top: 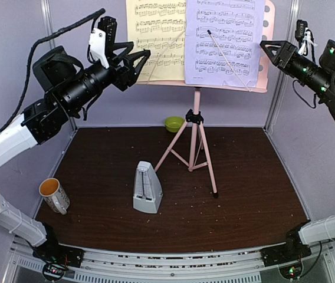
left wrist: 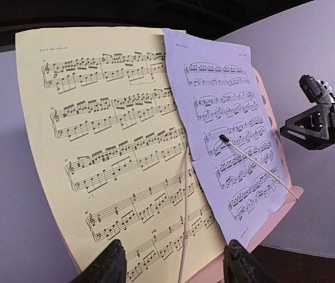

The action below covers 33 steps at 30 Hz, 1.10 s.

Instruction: Set up the instrument practice props

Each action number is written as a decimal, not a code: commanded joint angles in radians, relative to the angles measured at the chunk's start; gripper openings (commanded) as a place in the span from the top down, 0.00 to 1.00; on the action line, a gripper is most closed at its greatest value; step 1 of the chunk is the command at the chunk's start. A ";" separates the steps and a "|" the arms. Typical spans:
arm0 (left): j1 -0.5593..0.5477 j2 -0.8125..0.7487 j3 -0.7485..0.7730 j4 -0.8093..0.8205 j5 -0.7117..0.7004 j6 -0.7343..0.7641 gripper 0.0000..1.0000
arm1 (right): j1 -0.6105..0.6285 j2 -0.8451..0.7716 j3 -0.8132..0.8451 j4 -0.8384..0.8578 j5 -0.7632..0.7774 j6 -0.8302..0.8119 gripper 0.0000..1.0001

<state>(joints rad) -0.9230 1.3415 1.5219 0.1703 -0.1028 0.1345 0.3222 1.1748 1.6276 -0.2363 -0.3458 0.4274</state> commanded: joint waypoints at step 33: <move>0.276 0.109 0.250 -0.244 0.188 -0.283 0.05 | 0.088 0.015 -0.067 0.014 0.296 -0.257 0.01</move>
<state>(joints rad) -0.6533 1.4399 1.7287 -0.1017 0.0513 -0.1265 0.3786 1.1759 1.5040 -0.2195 -0.1459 0.2279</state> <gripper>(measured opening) 0.946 0.996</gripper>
